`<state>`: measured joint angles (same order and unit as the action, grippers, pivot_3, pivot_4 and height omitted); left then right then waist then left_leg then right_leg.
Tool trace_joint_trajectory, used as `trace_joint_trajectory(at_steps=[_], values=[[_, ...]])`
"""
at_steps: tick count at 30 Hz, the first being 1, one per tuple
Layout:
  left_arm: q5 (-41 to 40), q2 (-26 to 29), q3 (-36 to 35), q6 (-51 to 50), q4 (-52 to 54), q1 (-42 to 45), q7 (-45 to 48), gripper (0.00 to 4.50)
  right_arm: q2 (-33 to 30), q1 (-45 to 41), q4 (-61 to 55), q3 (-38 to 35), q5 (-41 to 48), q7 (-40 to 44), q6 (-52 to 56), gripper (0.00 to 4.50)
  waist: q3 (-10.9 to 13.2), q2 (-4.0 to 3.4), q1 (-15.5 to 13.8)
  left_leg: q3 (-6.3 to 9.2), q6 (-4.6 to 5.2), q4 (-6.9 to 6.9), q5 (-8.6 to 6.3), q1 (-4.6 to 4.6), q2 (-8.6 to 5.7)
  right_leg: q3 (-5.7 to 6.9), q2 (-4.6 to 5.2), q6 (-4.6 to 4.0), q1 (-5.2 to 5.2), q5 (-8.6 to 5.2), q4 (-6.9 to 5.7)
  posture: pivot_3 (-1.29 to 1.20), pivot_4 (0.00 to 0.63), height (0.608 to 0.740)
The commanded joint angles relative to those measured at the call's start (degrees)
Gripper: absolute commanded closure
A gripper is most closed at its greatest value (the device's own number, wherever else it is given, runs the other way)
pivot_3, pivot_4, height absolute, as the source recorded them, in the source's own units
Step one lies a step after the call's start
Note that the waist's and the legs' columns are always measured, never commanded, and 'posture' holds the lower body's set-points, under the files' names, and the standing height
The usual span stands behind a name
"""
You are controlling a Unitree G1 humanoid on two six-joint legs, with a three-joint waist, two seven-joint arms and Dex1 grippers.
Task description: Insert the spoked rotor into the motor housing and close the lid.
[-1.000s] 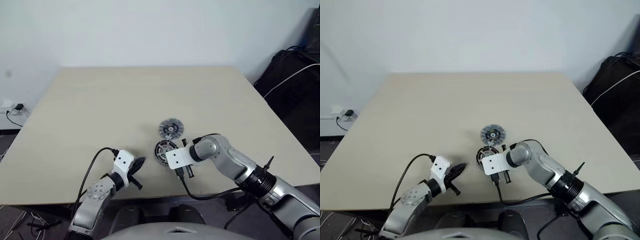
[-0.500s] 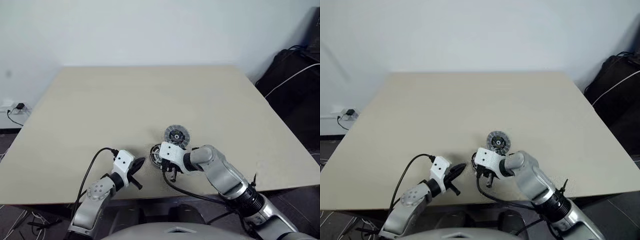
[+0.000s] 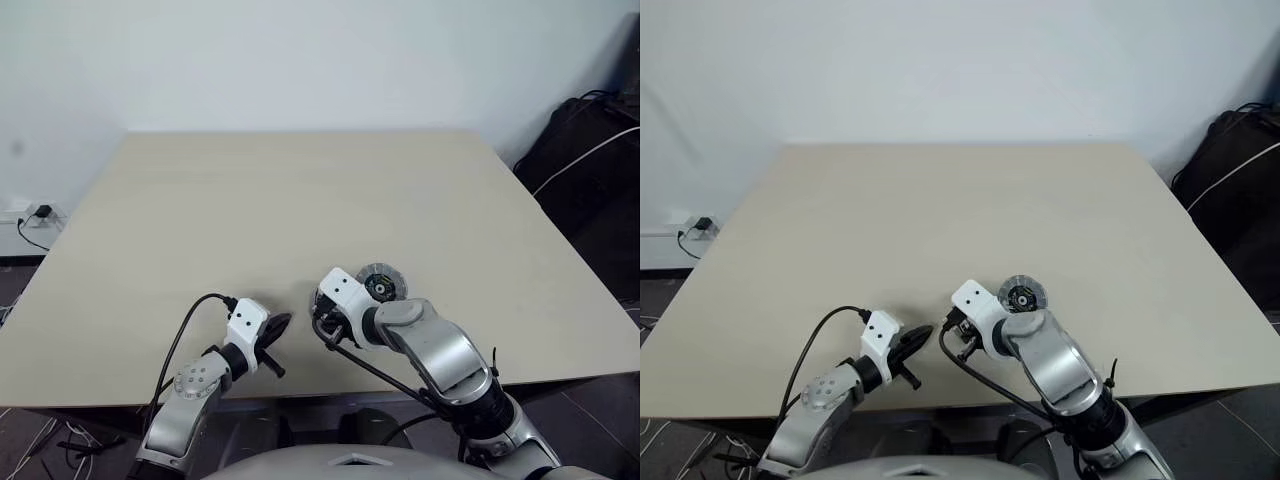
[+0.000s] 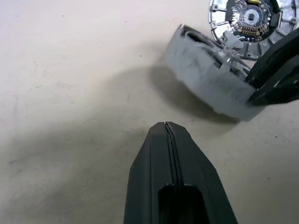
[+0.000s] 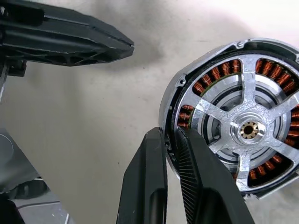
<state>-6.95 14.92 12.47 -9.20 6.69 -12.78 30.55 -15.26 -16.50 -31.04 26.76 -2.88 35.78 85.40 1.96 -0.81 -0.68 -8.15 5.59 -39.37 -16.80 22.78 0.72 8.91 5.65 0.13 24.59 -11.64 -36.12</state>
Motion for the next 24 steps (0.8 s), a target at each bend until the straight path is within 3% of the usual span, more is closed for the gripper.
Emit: trace_joint_trajectory(at_steps=[1,15,24], values=[[-0.3,-0.2,0.5,0.9,0.2,0.9,0.6,4.50,-0.1,-2.3,-4.7,-2.6,2.6,-2.1,2.5,4.40,0.0,-0.01,0.0,0.00,0.00,0.02,0.00,0.00,0.00,0.00,0.00,0.00,0.00,0.00,0.01,0.00,0.000,0.740],[-0.4,-0.5,0.6,1.2,-0.7,1.5,1.0,4.50,6.5,-4.4,0.4,-10.1,10.7,-10.3,7.1,4.40,0.0,-0.08,1.0,-0.01,-0.01,0.16,0.01,0.01,0.01,0.05,-0.05,-0.02,0.03,-0.01,0.05,0.00,0.000,0.740],[-0.4,-0.4,0.3,1.2,-0.4,1.0,0.7,4.50,7.2,-5.4,13.1,-8.2,11.4,-14.6,-1.1,4.40,0.0,-0.10,1.1,-0.02,-0.02,0.16,0.02,-0.01,-0.03,0.01,-0.03,0.04,-0.02,0.02,0.10,0.00,0.000,0.740]])
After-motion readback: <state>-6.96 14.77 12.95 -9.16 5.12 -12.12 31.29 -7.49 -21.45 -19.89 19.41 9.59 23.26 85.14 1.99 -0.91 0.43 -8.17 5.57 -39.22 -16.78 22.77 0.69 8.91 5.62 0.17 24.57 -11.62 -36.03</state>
